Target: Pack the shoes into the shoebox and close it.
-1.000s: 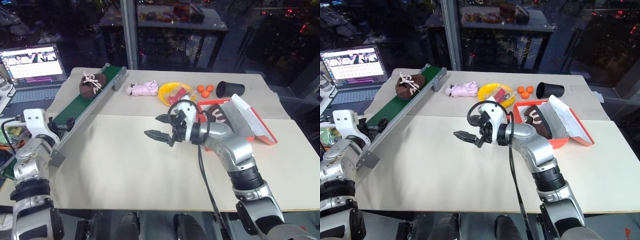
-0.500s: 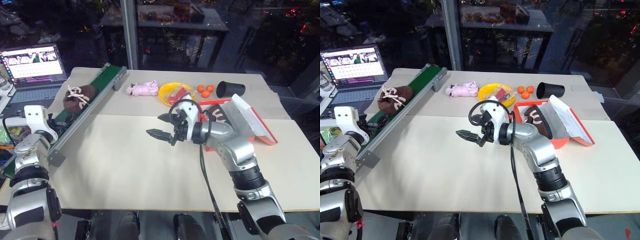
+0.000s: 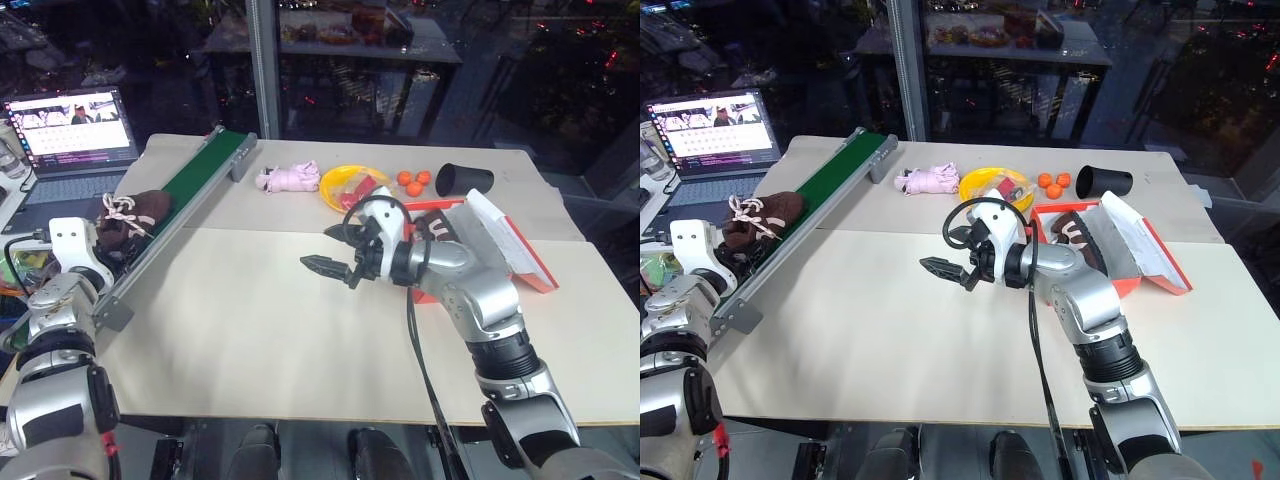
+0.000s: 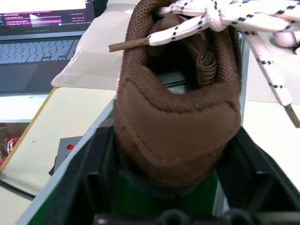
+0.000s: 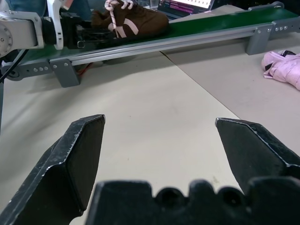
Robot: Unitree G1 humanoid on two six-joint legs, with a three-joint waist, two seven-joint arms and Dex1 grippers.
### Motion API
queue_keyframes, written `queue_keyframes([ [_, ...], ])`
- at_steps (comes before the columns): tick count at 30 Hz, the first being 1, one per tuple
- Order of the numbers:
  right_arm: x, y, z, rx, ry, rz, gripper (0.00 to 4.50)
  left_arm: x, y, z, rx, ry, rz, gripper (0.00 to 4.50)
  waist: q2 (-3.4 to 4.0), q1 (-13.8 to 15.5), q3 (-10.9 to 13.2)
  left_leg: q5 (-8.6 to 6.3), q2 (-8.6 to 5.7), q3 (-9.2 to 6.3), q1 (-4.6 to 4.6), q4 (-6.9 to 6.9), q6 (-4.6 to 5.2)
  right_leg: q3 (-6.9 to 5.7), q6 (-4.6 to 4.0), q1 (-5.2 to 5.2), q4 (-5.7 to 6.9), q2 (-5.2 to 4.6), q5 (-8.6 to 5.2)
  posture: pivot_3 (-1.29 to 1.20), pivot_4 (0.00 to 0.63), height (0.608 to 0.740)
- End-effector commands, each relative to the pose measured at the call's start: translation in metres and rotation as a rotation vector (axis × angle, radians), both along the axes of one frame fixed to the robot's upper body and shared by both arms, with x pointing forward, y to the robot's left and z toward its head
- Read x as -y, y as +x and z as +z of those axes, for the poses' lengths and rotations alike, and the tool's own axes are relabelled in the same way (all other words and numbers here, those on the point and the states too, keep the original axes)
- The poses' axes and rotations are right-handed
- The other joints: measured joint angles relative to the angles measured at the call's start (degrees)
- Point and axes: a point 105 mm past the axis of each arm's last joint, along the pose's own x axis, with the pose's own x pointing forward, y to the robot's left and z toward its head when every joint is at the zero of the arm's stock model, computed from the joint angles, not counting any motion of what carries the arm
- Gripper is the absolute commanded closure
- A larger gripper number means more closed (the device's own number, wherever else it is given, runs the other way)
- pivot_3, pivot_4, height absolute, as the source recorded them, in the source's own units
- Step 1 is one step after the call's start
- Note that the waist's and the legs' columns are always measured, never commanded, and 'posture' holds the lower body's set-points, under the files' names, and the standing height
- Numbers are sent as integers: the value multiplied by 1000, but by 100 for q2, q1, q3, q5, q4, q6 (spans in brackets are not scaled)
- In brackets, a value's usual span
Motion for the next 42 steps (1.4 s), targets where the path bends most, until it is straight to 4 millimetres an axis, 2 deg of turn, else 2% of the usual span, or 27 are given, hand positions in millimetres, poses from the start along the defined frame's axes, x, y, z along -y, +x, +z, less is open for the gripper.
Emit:
queue_keyframes([
  [1, 8, -3, 30, 31, 116, -21, 0, 58, 30, 55, 191, -7, -206, 2299, -1, 44, 1, 0, -2, 0, -4, 0, 0, 0, 1, -1, -1, -1, 0, 0, 150, 740],
  [2, 8, -3, 35, 18, 158, -25, 0, 72, 34, 65, 227, -11, -250, 2299, -5, 84, 3, 0, -2, 0, -7, 0, 0, -1, 1, -2, -2, -1, 0, 0, 150, 740],
  [3, 10, -2, 50, -25, 284, -24, 0, 96, 39, 84, 285, -24, -322, 2299, -12, 107, 6, 1, -1, -1, -14, 1, -1, -5, 1, -6, -1, -2, 0, 0, 150, 740],
  [5, 12, -2, 68, -92, 452, -12, 0, 126, 40, 106, 349, -49, -408, 2299, -30, 94, 17, 2, 2, -4, -21, 4, -3, -9, -1, -8, 1, -1, 1, 0, 150, 740],
  [7, 22, 4, 93, -170, 667, -14, 0, 173, 35, 132, 419, -64, -552, 2299, -31, 49, 18, 3, 4, -10, -40, 20, -3, -9, 0, -15, 4, 2, 3, 0, 150, 740],
  [8, 24, 5, 99, -199, 727, -15, 0, 187, 32, 140, 436, -75, -591, 2299, -31, 32, 18, 2, 4, -10, -49, 27, -3, -9, 4, -25, 4, 1, 6, 0, 150, 740],
  [10, 35, 15, 108, -278, 854, -51, 0, 227, 22, 155, 469, -97, -703, 2299, -31, -12, 17, 2, 2, -13, -60, 30, -2, -9, 8, -30, 4, -1, 9, 0, 150, 740],
  [12, 40, 22, 106, -336, 882, -99, 0, 262, 10, 164, 483, -87, -809, 2299, -30, -45, 17, 2, 1, -15, -58, 30, 0, -9, 8, -29, 6, -2, 9, 0, 150, 740],
  [15, 39, 22, 103, -355, 863, -119, 0, 286, -3, 168, 474, -102, -892, 2299, -29, -96, 18, 2, 1, -15, -56, 32, 1, -8, 8, -29, 9, 0, 9, 0, 150, 740],
  [17, 46, 24, 104, -370, 909, -143, 0, 308, -17, 171, 462, -116, -984, 2299, -27, -174, 19, 2, 0, -14, -56, 32, 1, -1, 8, -35, 14, 2, 9, 0, 150, 740],
  [19, 54, 27, 108, -371, 958, -169, 0, 321, -28, 173, 452, -130, -1048, 2299, -26, -213, 19, 1, 0, -17, -60, 31, 3, 1, 10, -41, 18, 3, 8, 0, 150, 740],
  [24, 66, 29, 113, -352, 999, -214, 0, 334, -40, 163, 397, -133, -1117, 2299, -23, -248, 18, 1, 0, -19, -59, 34, 5, 2, 10, -43, 22, 6, 8, 0, 150, 740],
  [28, 75, 31, 117, -334, 1037, -252, 984, 338, -44, 153, 351, -145, -1129, 2301, -22, -234, 19, 1, -1, -18, -61, 36, 5, 2, 10, -42, 20, 5, 7, 0, 150, 740],
  [31, 78, 32, 119, -322, 1046, -266, 2135, 338, -44, 152, 338, -157, -1124, 2301, -22, -226, 19, 1, -1, -19, -67, 35, 6, 2, 11, -46, 16, 5, 7, 0, 150, 740],
  [33, 80, 33, 121, -315, 1056, -282, 2791, 336, -42, 153, 341, -180, -1109, 1340, -22, -223, 19, 1, -2, -19, -68, 35, 6, 2, 11, -46, 14, 5, 7, 0, 150, 740],
  [37, 88, 38, 122, -274, 1038, -343, 3933, 322, -39, 164, 383, -198, -1069, 40, -21, -219, 19, 1, -2, -19, -68, 36, 6, 1, 11, -46, 14, 5, 7, 0, 150, 740],
  [40, 99, 42, 125, -199, 976, -409, 4033, 301, -24, 168, 396, -150, -949, 0, -20, -219, 20, 1, -2, -19, -68, 36, 6, 1, 10, -46, 14, 5, 7, 0, 150, 740],
  [42, 119, 45, 132, -69, 818, -499, 4034, 269, -4, 172, 414, -91, -792, 0, -15, -222, 23, 1, -2, -19, -68, 36, 6, 2, 10, -48, 15, 5, 7, 0, 150, 740],
])
